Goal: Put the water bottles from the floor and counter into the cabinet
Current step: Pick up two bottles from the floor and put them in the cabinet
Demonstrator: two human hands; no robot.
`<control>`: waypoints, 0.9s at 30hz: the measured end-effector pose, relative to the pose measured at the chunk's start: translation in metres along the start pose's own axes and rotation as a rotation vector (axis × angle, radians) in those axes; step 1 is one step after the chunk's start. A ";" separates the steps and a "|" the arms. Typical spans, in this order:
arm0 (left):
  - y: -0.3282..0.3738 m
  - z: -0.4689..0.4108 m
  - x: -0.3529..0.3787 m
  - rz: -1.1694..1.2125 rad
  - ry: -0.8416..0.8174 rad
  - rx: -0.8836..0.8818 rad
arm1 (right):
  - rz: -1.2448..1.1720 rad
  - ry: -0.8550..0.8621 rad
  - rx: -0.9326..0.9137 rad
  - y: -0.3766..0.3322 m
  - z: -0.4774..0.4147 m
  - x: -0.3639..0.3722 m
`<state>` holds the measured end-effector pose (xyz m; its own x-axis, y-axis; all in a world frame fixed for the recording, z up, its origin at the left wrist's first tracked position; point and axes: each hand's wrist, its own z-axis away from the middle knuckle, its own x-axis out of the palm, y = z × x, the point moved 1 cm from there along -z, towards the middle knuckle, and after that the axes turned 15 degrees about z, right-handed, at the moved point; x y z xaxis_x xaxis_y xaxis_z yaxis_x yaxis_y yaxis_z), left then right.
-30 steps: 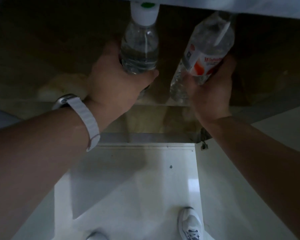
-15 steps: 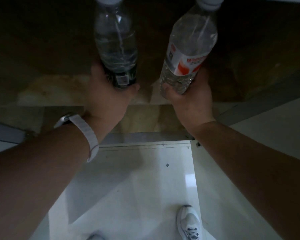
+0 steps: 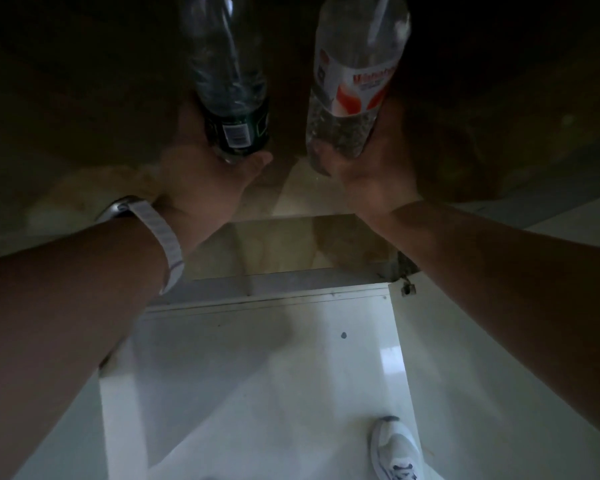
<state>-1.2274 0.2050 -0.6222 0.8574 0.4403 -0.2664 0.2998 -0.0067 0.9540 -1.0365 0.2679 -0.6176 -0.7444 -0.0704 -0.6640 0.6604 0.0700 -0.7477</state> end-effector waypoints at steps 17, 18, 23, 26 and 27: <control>0.017 0.033 -0.016 -0.182 -0.060 -0.048 | 0.082 -0.121 -0.017 -0.006 -0.003 -0.002; 0.020 0.039 -0.021 -0.193 -0.065 -0.044 | 0.092 -0.149 -0.026 -0.006 0.005 -0.007; 0.038 0.071 -0.042 -0.300 -0.142 -0.136 | 0.593 -0.149 -0.186 -0.011 0.054 -0.046; 0.054 0.090 -0.055 -0.295 -0.215 -0.130 | 0.605 -0.191 -0.287 -0.020 0.082 -0.072; 0.061 0.096 -0.058 -0.313 -0.248 -0.105 | 0.603 -0.205 -0.301 -0.025 0.090 -0.080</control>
<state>-1.2190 0.0928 -0.5615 0.8104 0.1766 -0.5586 0.5286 0.1909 0.8272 -0.9845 0.1826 -0.5466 -0.2038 -0.1166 -0.9720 0.8737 0.4264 -0.2343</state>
